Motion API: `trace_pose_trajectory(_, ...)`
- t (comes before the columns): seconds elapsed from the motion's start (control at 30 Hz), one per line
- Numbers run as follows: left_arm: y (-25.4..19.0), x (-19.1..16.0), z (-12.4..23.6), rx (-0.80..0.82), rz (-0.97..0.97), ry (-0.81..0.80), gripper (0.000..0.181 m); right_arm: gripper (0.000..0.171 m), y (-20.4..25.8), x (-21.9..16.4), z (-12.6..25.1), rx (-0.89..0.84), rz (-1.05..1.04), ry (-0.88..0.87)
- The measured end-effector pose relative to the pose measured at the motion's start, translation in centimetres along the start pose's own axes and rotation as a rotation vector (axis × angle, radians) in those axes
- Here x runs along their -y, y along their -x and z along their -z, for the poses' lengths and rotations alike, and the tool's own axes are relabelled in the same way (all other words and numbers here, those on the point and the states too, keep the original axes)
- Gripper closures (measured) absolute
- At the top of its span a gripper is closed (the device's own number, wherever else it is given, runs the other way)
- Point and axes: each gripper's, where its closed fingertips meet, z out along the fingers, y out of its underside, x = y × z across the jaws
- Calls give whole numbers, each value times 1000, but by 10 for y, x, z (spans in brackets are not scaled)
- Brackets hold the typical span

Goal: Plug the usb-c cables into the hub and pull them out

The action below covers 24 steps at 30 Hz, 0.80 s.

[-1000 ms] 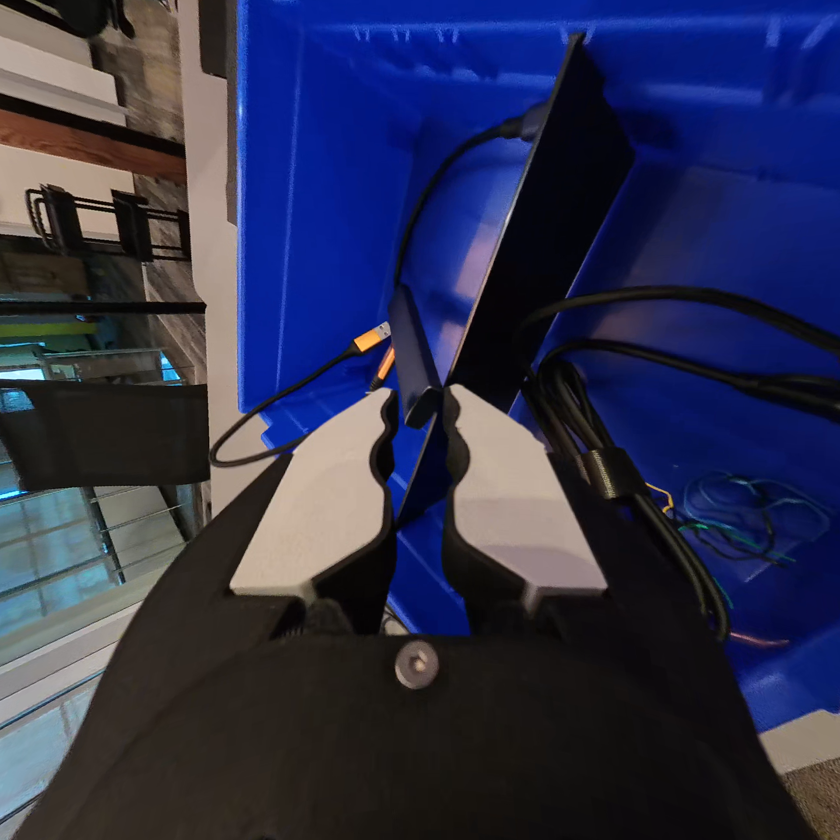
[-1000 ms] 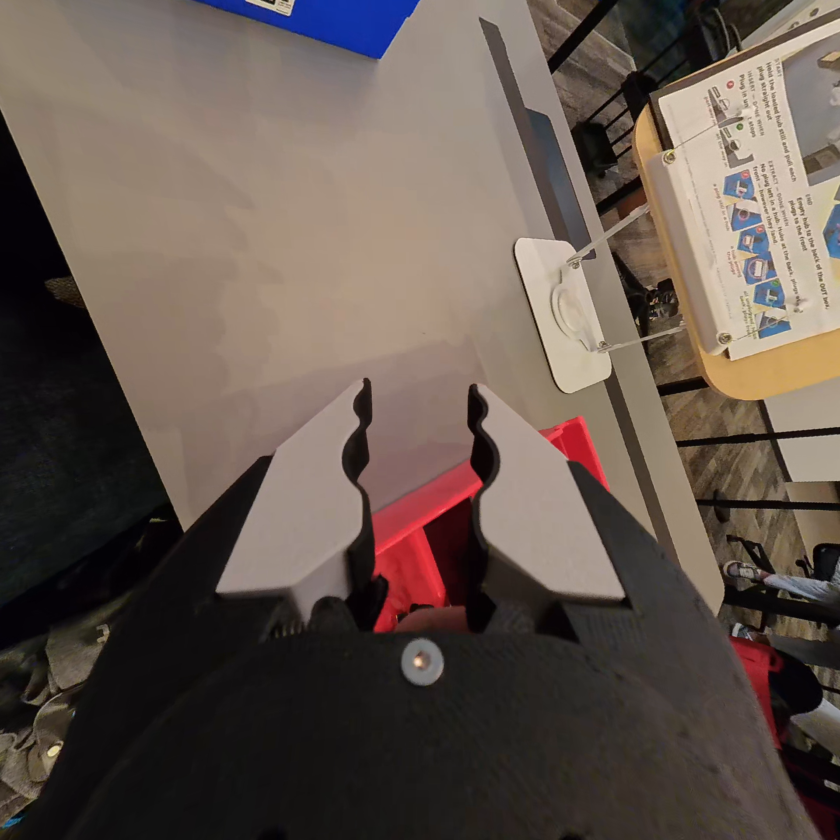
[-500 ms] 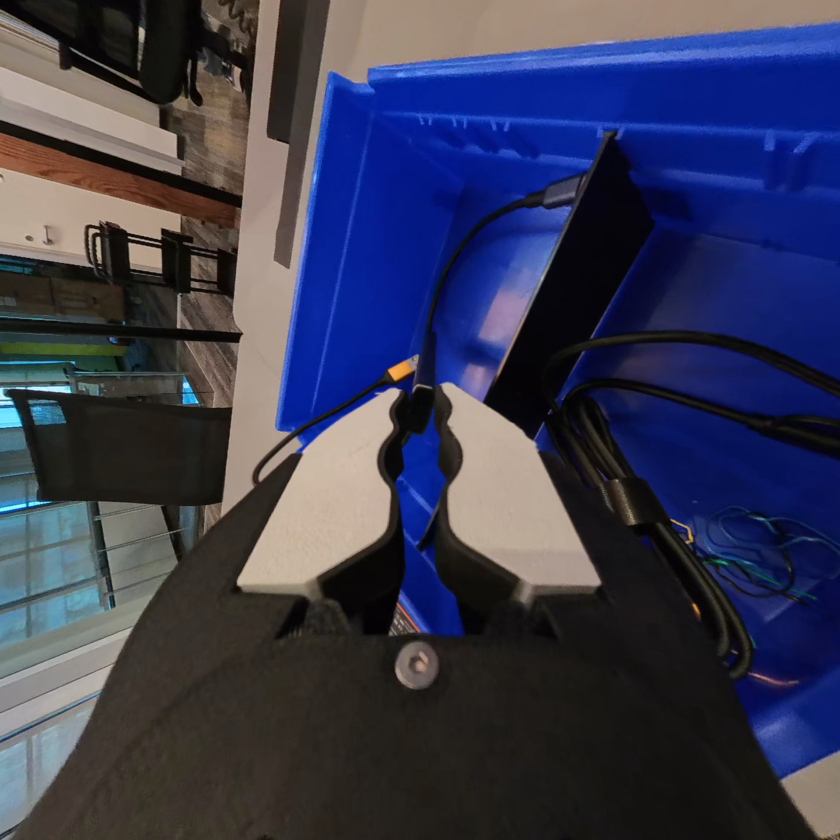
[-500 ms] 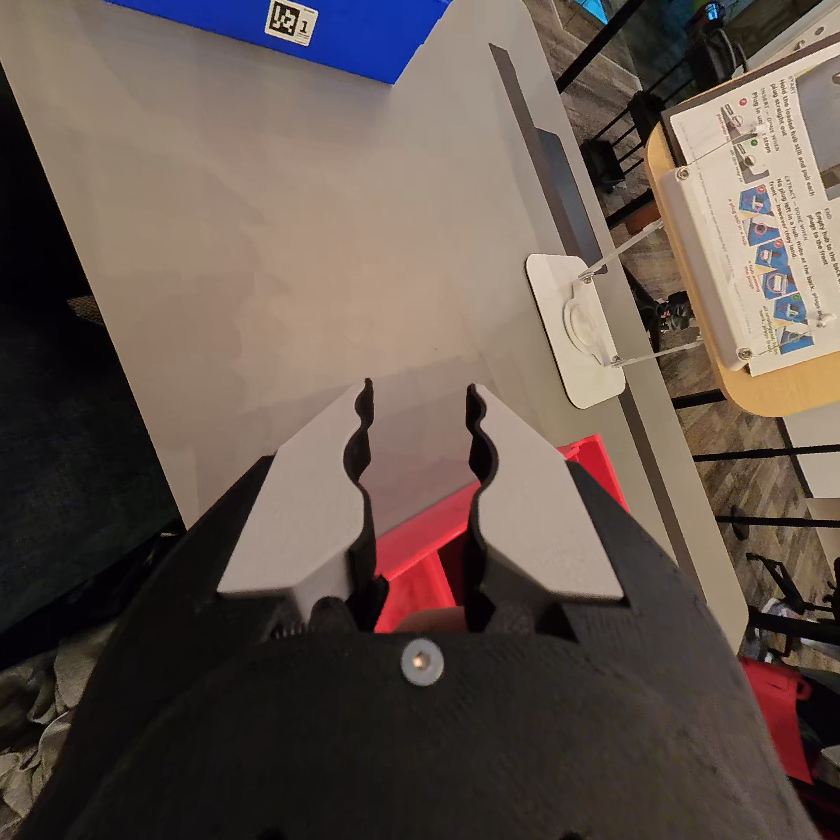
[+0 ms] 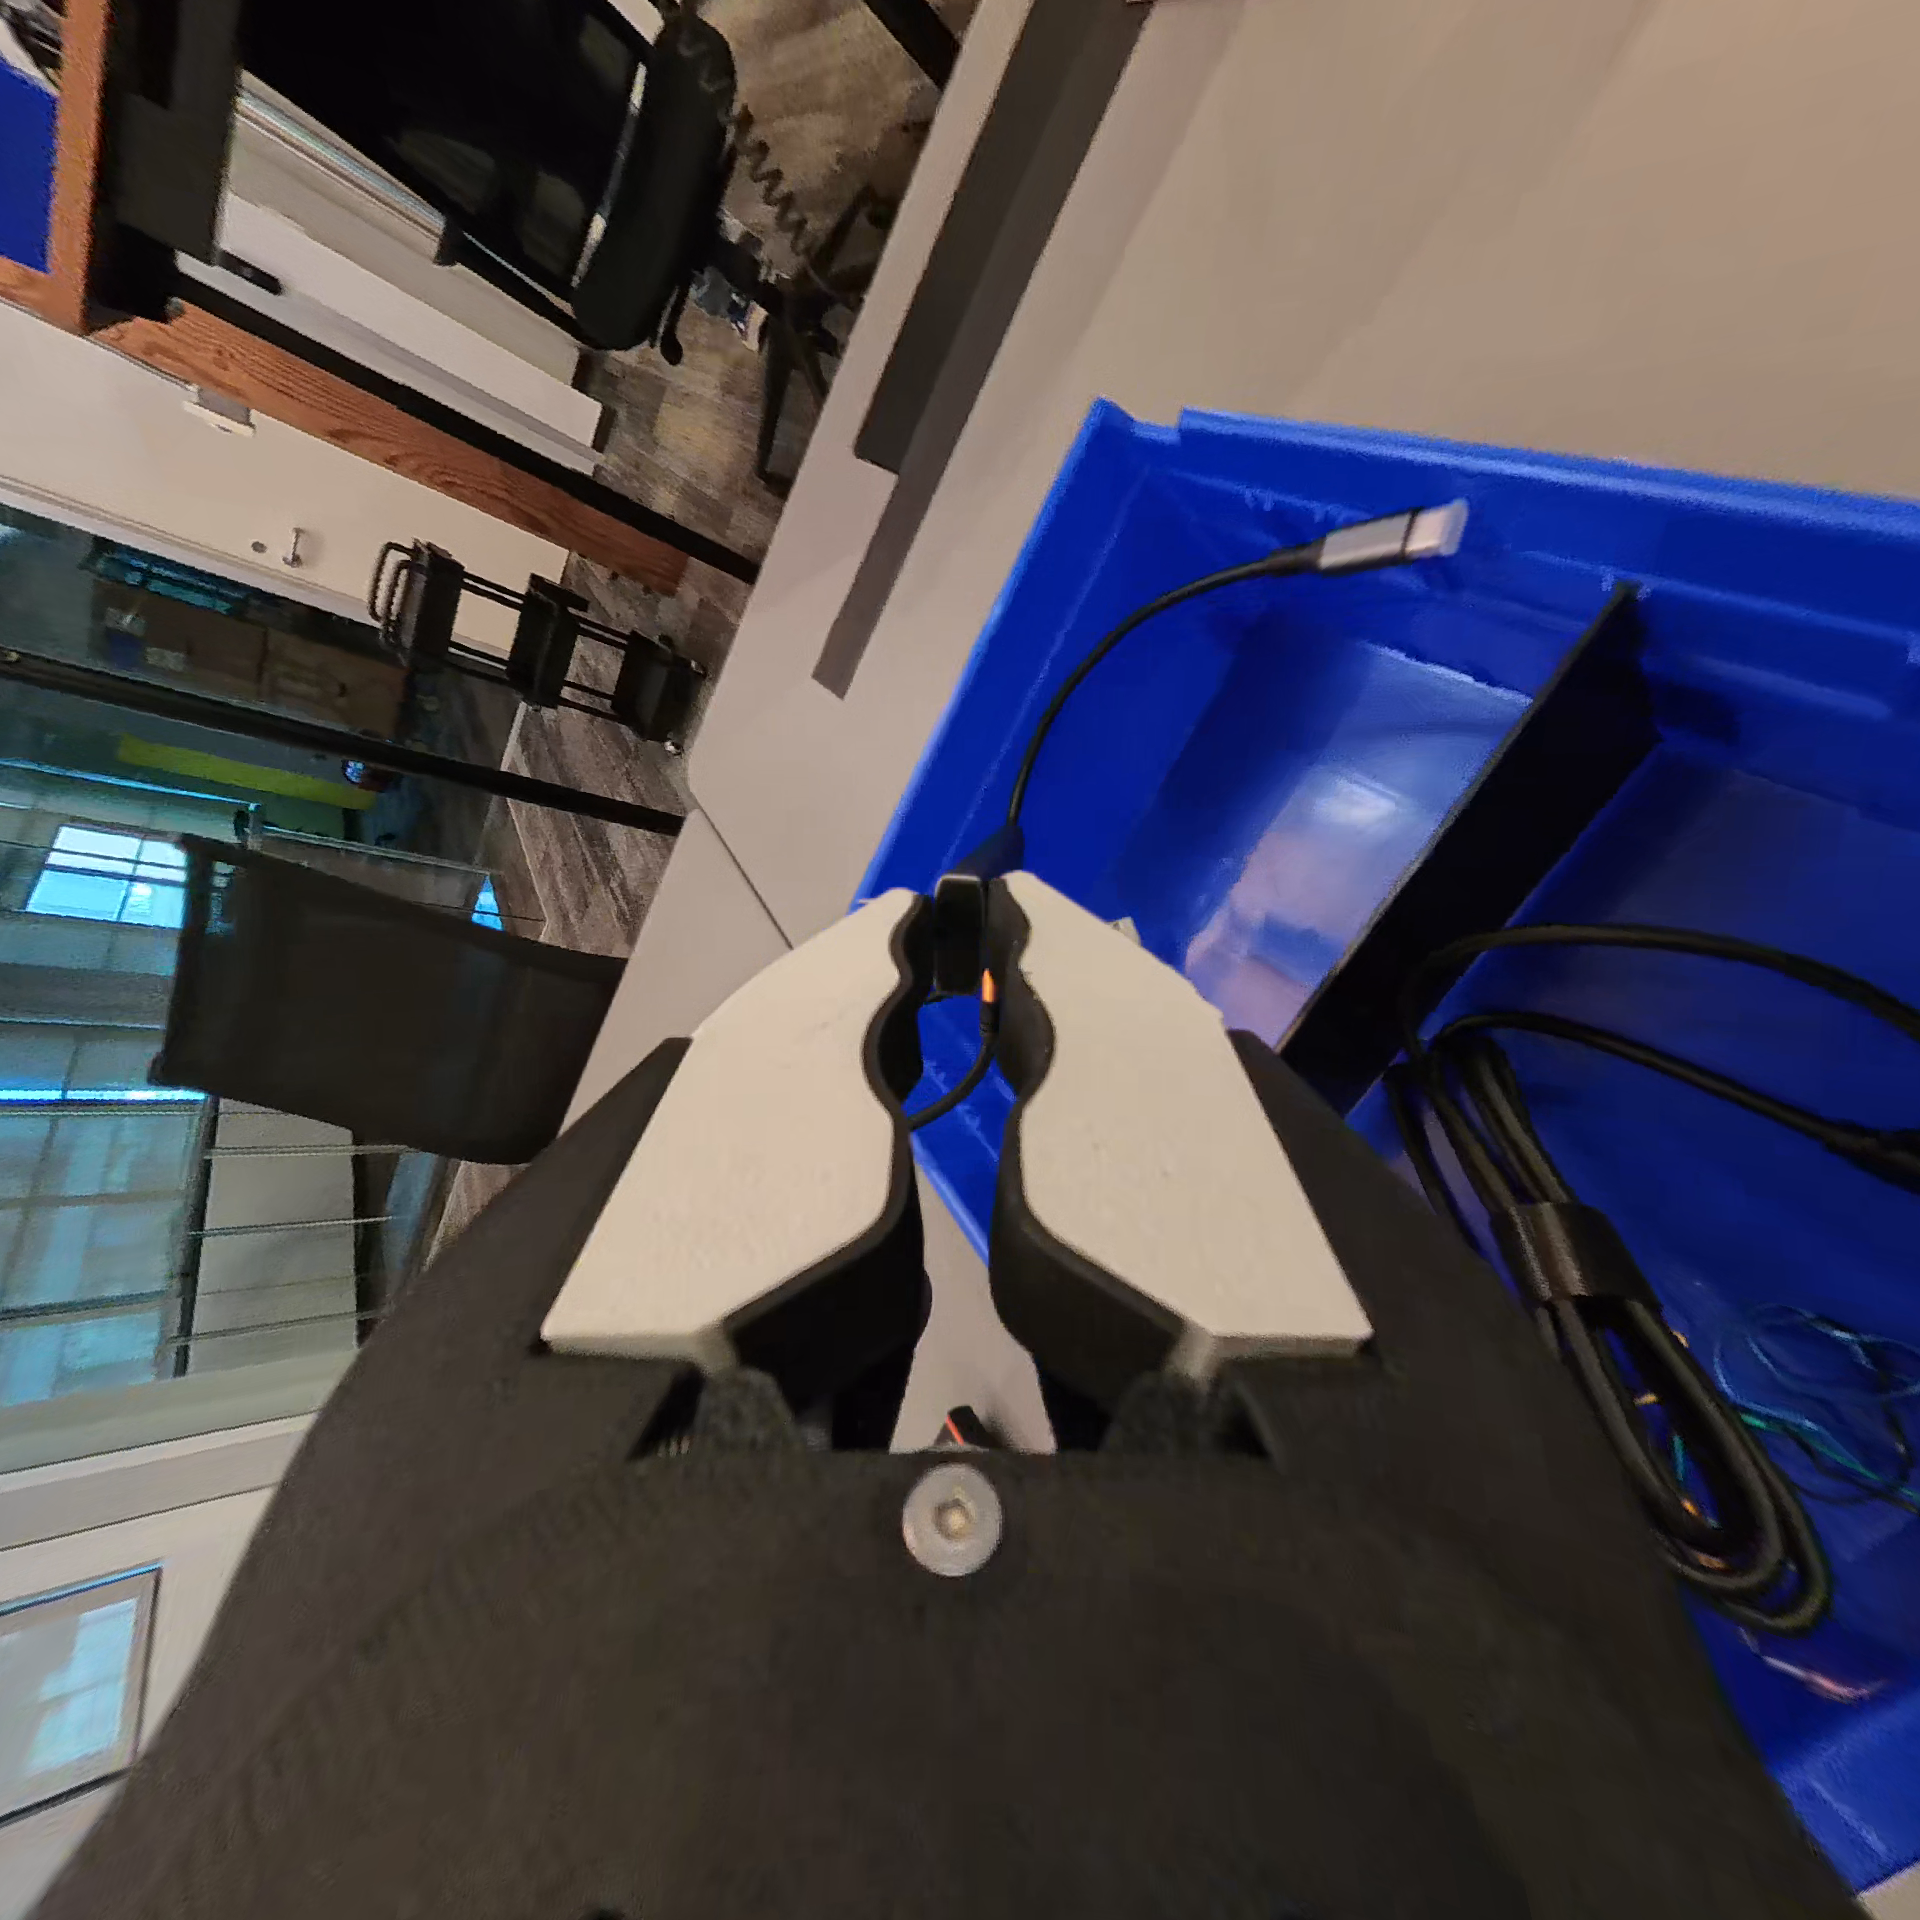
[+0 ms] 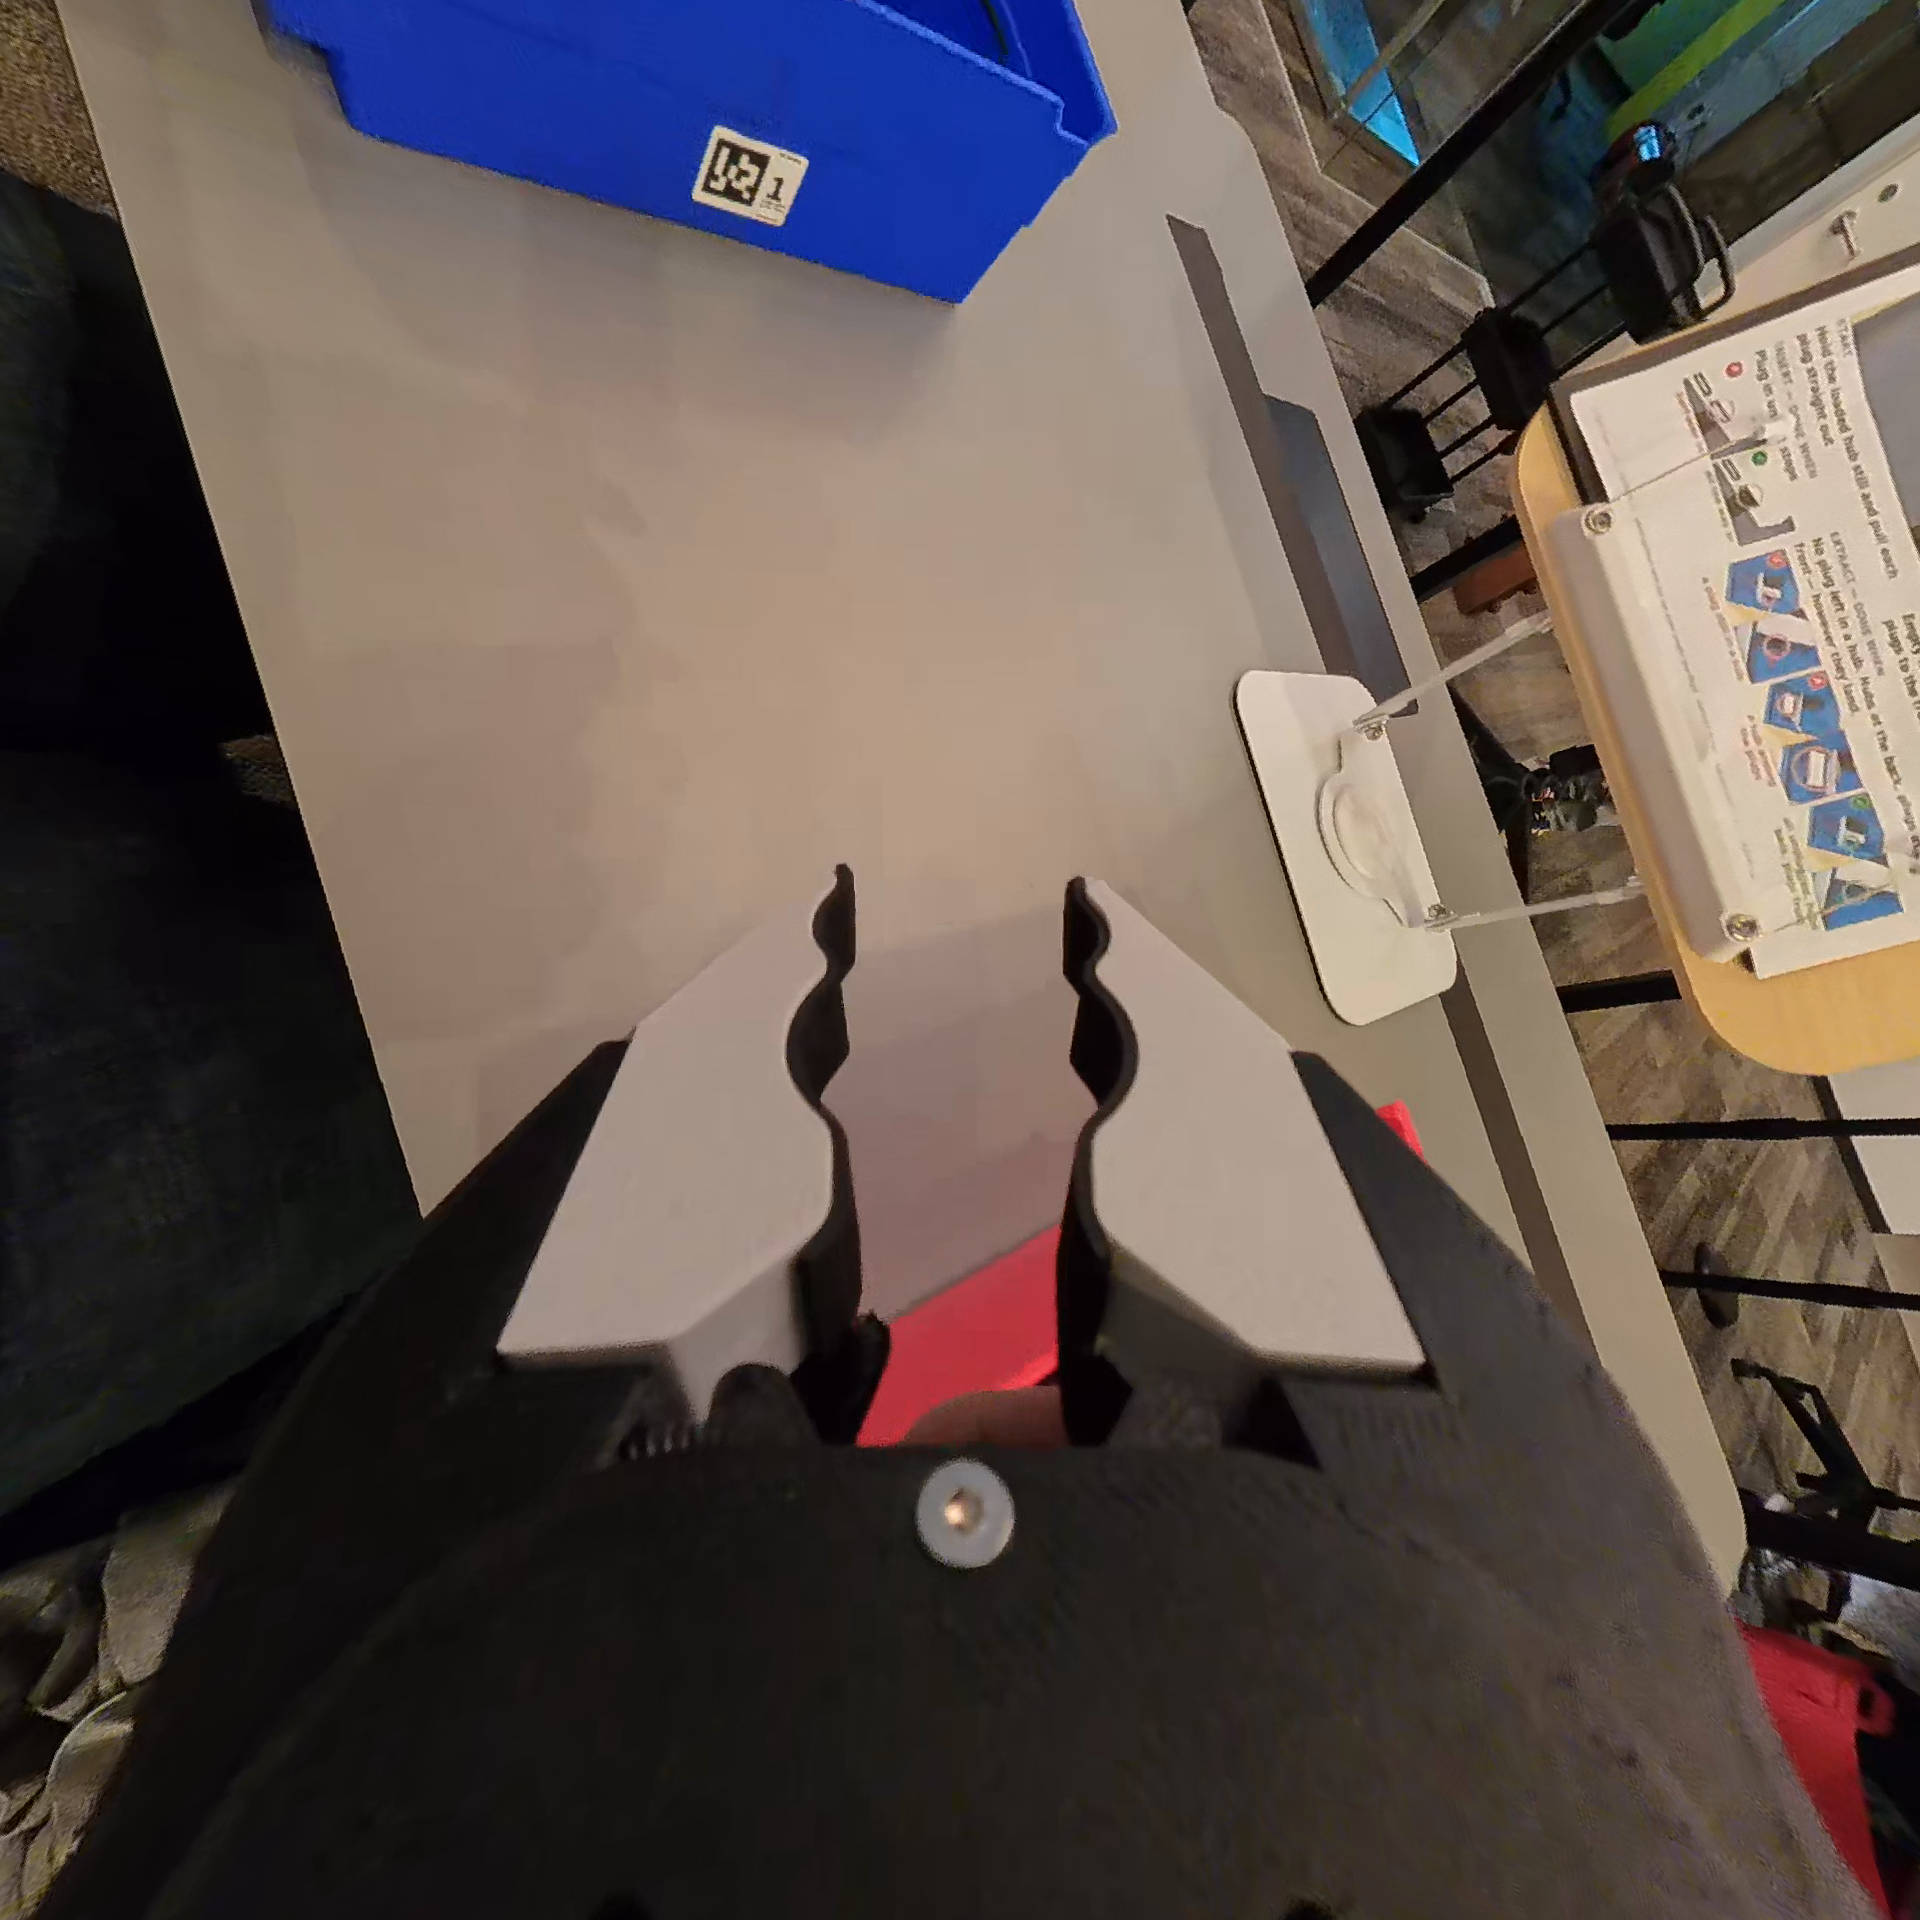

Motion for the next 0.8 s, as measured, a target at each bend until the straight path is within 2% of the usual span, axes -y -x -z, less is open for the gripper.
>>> trace_pose_trajectory(0.33, 36, 33, 25, 75, 59, -99, 172, 131, 4, 26, -16, -22, 53, -47)
trace_pose_trajectory(0.53, 40, 54, 30, 85, 41, -131, 172, 126, 8, 46, -30, -52, 110, -85)
trace_pose_trajectory(0.8, 37, 98, 40, 113, 3, -207, 172, 124, 13, 65, -42, -62, 149, -121)
